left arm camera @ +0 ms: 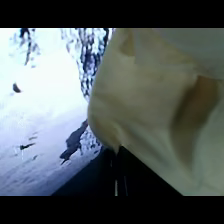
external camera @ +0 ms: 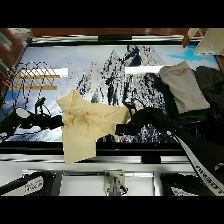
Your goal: Fold the shirts.
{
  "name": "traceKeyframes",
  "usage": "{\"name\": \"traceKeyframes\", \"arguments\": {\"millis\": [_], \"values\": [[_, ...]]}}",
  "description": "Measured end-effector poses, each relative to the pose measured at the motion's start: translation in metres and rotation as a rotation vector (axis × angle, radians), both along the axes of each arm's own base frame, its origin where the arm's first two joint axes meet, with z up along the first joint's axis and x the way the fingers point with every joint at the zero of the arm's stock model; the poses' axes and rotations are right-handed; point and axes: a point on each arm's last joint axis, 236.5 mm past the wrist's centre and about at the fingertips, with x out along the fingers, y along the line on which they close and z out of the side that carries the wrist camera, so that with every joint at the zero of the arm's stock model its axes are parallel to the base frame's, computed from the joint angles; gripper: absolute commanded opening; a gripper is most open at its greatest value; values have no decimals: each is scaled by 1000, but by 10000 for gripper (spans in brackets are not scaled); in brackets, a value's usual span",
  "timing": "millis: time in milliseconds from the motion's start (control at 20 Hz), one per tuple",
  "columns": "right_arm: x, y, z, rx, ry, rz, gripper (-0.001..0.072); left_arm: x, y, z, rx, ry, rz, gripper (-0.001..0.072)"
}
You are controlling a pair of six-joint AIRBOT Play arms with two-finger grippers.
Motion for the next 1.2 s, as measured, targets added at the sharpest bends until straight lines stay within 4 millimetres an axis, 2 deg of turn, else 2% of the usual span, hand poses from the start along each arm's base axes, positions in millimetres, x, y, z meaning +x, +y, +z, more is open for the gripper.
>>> {"name": "traceKeyframes", "arguments": {"millis": [50, 200, 250, 350, 450, 500, 600, 650, 750, 800, 950, 1000, 1050, 1100, 1150, 1200], "values": [[3, 2, -3, -2, 0, -23, 86, 1, 1, 0, 3, -6, -1, 31], [11, 9, 3, 12, -18, -52, 71, 8, 2, 8, 18, -44, -20, 30], [14, 12, 13, 24, -37, -38, 71, 13, 4, 17, 30, -77, -28, 30], [25, 16, 44, 39, -115, 20, 71, 28, 11, 47, 71, -182, -42, 30], [49, 14, 92, 46, -259, 52, 71, 46, 20, 97, 118, -327, -40, 30], [64, 9, 120, 44, -344, 50, 71, 54, 26, 130, 141, -413, -29, 30], [98, -10, 193, 54, -543, -11, 71, 62, 40, 202, 196, -591, 0, 30], [114, -25, 236, 64, -655, -66, 71, 63, 46, 240, 222, -682, 21, 30], [134, -58, 327, 105, -885, -186, 71, 51, 56, 324, 277, -872, 63, 30], [137, -77, 374, 127, -1004, -245, 71, 41, 58, 363, 299, -958, 81, 30], [121, -122, 488, 191, -1285, -384, 72, -1, 52, 465, 334, -1190, 131, 30], [111, -134, 514, 201, -1348, -414, 71, -15, 50, 489, 342, -1246, 142, 30], [102, -144, 530, 205, -1384, -437, 72, -28, 47, 505, 350, -1279, 148, 30], [96, -152, 538, 190, -1401, -451, 72, -37, 46, 512, 359, -1290, 152, 30], [92, -159, 537, 169, -1391, -456, 72, -43, 47, 511, 369, -1270, 156, 31], [90, -163, 530, 137, -1362, -453, 72, -46, 50, 502, 385, -1224, 155, 31]]}}
